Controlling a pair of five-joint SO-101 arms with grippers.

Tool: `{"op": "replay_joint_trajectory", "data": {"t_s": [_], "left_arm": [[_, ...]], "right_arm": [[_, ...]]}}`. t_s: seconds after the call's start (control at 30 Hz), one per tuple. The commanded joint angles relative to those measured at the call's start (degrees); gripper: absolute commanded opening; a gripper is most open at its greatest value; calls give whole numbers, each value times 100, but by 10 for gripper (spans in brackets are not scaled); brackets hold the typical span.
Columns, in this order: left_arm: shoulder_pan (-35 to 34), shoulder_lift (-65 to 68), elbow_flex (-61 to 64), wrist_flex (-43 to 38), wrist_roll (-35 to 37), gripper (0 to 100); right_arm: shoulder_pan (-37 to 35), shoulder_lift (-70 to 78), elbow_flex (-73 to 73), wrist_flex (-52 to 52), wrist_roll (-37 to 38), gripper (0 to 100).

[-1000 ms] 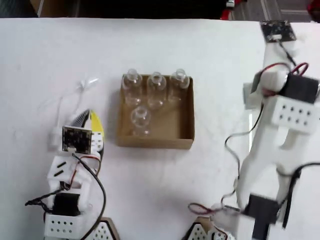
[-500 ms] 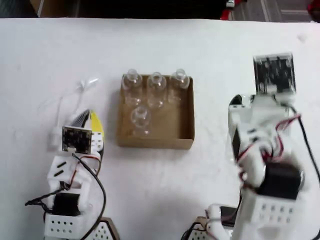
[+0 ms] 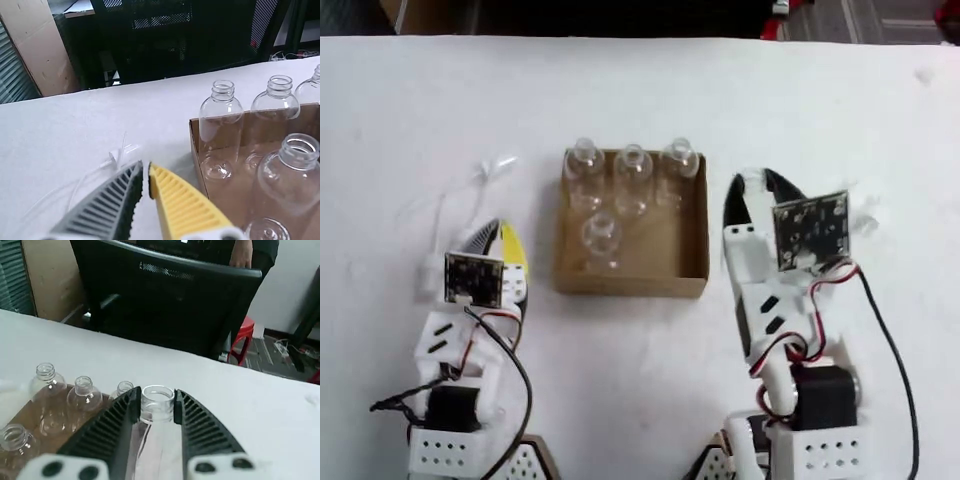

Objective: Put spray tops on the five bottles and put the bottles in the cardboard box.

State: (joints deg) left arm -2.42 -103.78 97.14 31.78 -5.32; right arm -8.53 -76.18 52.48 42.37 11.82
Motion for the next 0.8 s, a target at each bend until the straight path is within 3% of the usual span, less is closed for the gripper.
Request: {"op": "replay_joint_trajectory", "data": {"t_s": [0.0, 0.3, 0.57, 0.77], "left_arm": [[48, -66, -18, -79, -62, 24], [48, -66, -18, -88, -62, 24], [40, -66, -18, -97, -62, 24], [40, -66, -18, -88, -62, 24]], "right_arm": [[-57, -365, 589, -1130, -62, 16], [-154, -919, 2154, -3073, -62, 16], [-1305, -910, 2286, -3266, -62, 16], [-1543, -910, 3051, -3978, -18, 16]]}}
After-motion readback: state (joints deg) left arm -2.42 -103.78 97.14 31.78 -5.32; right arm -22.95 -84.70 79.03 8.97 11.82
